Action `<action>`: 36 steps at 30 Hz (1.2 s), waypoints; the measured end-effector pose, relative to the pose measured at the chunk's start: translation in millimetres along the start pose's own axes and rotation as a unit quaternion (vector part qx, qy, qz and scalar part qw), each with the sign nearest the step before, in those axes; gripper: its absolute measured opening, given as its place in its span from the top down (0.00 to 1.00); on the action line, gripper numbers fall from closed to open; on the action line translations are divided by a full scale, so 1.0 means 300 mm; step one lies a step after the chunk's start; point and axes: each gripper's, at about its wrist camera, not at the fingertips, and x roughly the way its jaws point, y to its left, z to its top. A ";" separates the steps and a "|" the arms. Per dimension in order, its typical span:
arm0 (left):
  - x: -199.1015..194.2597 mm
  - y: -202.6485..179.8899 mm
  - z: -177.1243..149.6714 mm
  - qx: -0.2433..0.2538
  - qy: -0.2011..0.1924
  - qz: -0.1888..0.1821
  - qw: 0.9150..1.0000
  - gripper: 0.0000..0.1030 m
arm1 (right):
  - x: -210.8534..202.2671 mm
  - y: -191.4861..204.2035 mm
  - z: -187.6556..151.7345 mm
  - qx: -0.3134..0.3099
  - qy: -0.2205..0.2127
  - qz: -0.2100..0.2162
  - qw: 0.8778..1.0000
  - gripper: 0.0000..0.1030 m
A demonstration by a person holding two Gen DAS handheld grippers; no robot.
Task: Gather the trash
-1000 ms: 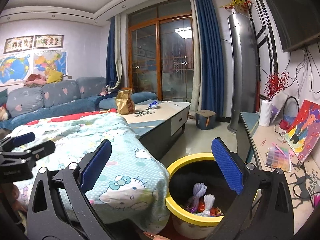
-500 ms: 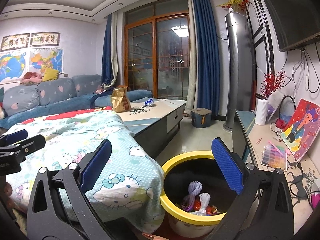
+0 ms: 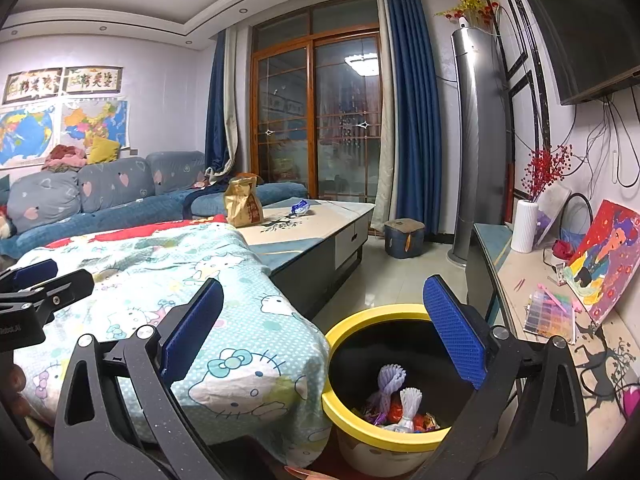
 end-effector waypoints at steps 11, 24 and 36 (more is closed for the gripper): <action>0.001 0.000 0.001 0.000 0.000 0.000 1.000 0.06 | -0.002 -0.003 -0.003 0.000 0.000 -0.001 1.000 0.10; 0.000 0.000 0.000 0.000 0.000 0.001 1.000 0.06 | -0.003 -0.008 -0.003 0.002 0.000 -0.001 1.000 0.10; 0.018 0.022 -0.010 -0.003 0.009 0.005 1.000 0.06 | 0.002 -0.009 -0.009 0.006 0.007 0.000 1.000 0.10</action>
